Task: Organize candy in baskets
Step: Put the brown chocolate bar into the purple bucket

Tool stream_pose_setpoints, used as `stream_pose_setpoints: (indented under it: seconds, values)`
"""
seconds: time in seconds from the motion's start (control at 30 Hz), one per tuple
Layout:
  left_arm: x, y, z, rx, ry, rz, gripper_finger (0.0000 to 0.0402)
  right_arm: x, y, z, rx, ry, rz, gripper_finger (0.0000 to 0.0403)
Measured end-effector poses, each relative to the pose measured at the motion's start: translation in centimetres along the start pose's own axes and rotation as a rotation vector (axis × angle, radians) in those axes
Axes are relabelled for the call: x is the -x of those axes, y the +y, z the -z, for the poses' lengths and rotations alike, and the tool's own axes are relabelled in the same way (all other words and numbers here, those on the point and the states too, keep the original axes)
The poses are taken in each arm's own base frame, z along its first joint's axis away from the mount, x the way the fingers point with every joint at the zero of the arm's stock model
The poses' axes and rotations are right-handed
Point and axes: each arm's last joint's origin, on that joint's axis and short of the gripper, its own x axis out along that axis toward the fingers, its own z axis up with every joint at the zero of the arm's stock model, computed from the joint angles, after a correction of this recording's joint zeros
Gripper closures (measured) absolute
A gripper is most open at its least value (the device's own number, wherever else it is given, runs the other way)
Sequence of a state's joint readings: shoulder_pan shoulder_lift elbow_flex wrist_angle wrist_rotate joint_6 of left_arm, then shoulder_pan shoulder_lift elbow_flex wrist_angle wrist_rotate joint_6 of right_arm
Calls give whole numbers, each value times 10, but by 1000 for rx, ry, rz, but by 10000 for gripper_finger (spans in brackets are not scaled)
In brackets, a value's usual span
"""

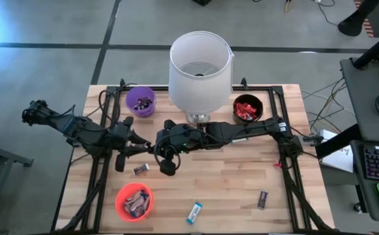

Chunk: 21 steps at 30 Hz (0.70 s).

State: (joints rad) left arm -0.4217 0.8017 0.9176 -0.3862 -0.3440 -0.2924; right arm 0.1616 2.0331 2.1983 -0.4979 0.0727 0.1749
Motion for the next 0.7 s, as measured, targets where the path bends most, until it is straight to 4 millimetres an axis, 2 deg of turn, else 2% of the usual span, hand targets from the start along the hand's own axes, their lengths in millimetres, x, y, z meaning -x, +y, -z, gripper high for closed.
stream_pose_setpoints:
  seconds: [0.2,0.3,0.43,0.7]
  values:
    - [-1,0,1,-34,10,0,392,0,0,0,-9,-3,3,387]
    - [0,1,1,-63,16,-4,392,0,0,0,-9,-4,9,374]
    - [1,4,4,-81,45,-25,398,0,-2,0,-12,-4,13,334]
    - [11,28,15,-79,172,-193,399,1,-5,0,-106,15,10,253]
